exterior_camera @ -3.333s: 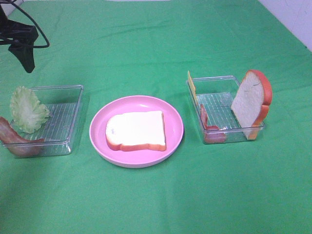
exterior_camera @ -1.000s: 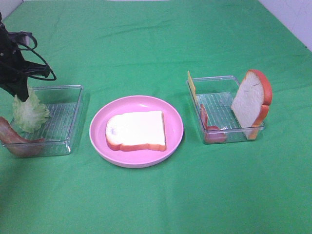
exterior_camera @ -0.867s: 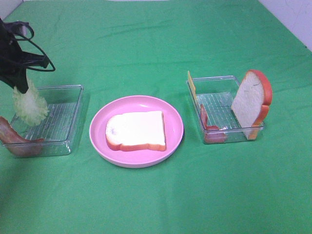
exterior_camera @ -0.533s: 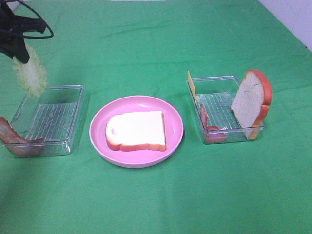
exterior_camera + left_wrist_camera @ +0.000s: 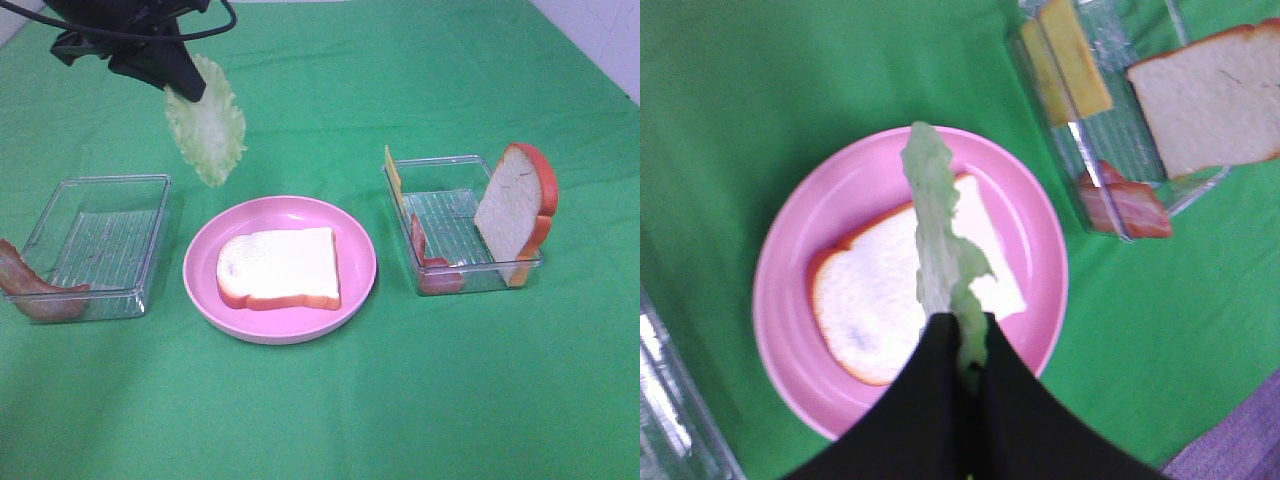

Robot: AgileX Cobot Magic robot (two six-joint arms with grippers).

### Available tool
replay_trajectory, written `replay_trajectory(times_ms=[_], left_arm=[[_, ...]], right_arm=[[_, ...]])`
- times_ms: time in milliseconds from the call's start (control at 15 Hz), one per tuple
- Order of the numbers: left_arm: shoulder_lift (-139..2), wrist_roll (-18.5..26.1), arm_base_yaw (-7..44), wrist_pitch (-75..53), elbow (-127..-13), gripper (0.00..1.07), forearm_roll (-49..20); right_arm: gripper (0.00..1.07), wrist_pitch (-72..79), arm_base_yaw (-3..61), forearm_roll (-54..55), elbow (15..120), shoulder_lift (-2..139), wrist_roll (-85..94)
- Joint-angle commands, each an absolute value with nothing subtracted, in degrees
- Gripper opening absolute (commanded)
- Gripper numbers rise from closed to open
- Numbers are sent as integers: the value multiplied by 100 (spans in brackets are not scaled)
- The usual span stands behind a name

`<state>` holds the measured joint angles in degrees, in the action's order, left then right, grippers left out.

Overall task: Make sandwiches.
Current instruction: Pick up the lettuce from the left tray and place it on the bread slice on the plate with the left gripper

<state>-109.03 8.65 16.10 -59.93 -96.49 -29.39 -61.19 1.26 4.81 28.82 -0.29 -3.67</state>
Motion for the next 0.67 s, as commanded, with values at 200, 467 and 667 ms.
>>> replay_trajectory(times_ms=[200, 467, 667], left_arm=[[-11448, 1450, 2149, -5970, -9649, 0, -3776], [-11981, 1547, 2475, -5844, -9649, 0, -4034], [-12353, 1730, 2641, -5506, -9649, 0, -4377]], right_arm=[[97, -6039, 115, 481, 2876, -109, -269], [97, -6039, 115, 481, 2876, -109, -269], [97, -6039, 115, 481, 2876, -109, -269]])
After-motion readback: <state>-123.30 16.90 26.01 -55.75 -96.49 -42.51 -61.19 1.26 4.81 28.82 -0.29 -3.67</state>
